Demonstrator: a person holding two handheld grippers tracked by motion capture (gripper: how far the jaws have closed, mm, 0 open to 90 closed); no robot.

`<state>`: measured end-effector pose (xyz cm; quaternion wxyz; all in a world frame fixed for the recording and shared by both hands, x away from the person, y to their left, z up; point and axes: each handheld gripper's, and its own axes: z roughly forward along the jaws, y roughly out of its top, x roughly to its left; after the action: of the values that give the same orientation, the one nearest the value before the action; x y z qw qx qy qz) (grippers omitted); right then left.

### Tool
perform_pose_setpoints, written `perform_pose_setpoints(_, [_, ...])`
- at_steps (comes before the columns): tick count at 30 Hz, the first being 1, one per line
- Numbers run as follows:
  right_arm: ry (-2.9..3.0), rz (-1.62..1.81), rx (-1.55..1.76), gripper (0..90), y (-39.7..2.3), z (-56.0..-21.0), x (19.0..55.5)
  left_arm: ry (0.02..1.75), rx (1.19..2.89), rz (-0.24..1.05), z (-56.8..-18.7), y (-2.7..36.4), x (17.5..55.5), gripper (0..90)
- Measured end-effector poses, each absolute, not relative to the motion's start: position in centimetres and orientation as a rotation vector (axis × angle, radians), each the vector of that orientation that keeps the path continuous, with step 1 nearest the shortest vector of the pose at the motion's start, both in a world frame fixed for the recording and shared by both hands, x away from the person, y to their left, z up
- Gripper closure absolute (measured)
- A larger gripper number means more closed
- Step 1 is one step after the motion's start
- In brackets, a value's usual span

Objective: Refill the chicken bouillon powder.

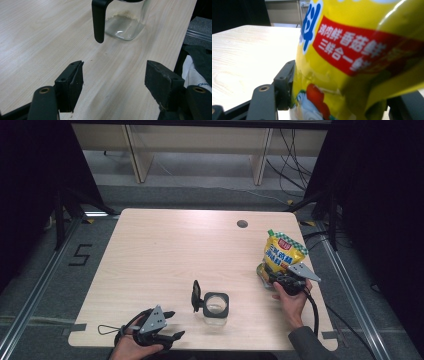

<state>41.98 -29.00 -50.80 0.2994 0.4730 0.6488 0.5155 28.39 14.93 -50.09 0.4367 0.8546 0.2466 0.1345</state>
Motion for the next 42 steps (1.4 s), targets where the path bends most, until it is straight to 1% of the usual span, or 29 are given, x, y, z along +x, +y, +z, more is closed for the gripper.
perform_pose_setpoints(6, [1.754, 1.395, 1.183, 36.4, -29.6, -51.0, 42.4, 0.607, 2.129, 0.319, -50.1, 14.9, 28.4, 30.6])
perform_pose_setpoints(11, [1.768, 1.400, 1.182, 34.6, -29.4, -51.2, 42.5, 0.593, 2.142, 0.325, -50.1, 14.8, 28.4, 30.6])
perform_pose_setpoints(15, [1.750, 1.419, 1.231, 34.2, -29.0, -51.3, 42.3, 0.605, 2.118, 0.322, -50.3, 14.6, 28.3, 30.6])
perform_pose_setpoints(17, [1.772, 1.411, 1.181, 33.9, -29.3, -51.4, 42.6, 0.606, 2.118, 0.316, -50.3, 14.6, 28.3, 30.5])
perform_pose_setpoints(23, [1.767, 1.391, 1.181, 34.8, -29.3, -51.4, 42.7, 0.573, 2.170, 0.349, -50.1, 14.8, 28.4, 30.6])
perform_pose_setpoints(24, [1.770, 1.369, 1.179, 35.5, -29.0, -51.2, 42.5, 0.586, 2.141, 0.329, -50.2, 14.6, 28.3, 30.6])
perform_pose_setpoints(29, [1.785, 1.348, 1.183, 37.6, -29.0, -50.7, 42.4, 0.580, 2.155, 0.321, -50.0, 14.8, 28.3, 30.6])
perform_pose_setpoints(31, [1.795, 1.347, 1.178, 37.9, -29.1, -50.6, 42.3, 0.576, 2.154, 0.337, -50.0, 14.8, 28.3, 30.6])
perform_pose_setpoints(32, [1.778, 1.367, 1.210, 38.2, -28.8, -50.4, 42.0, 0.594, 2.141, 0.322, -50.0, 14.7, 28.2, 30.6])
perform_pose_setpoints(36, [1.843, 1.352, 1.099, 38.3, -29.0, -49.4, 41.4, 0.593, 2.135, 0.343, -50.1, 14.8, 28.3, 30.6])
perform_pose_setpoints(38, [1.842, 1.377, 1.068, 38.3, -28.8, -48.8, 40.7, 0.584, 2.164, 0.356, -50.0, 15.0, 28.4, 30.5])
perform_pose_setpoints(42, [1.868, 1.373, 1.027, 38.3, -28.8, -47.7, 39.4, 0.600, 2.133, 0.353, -50.1, 14.9, 28.3, 30.3])
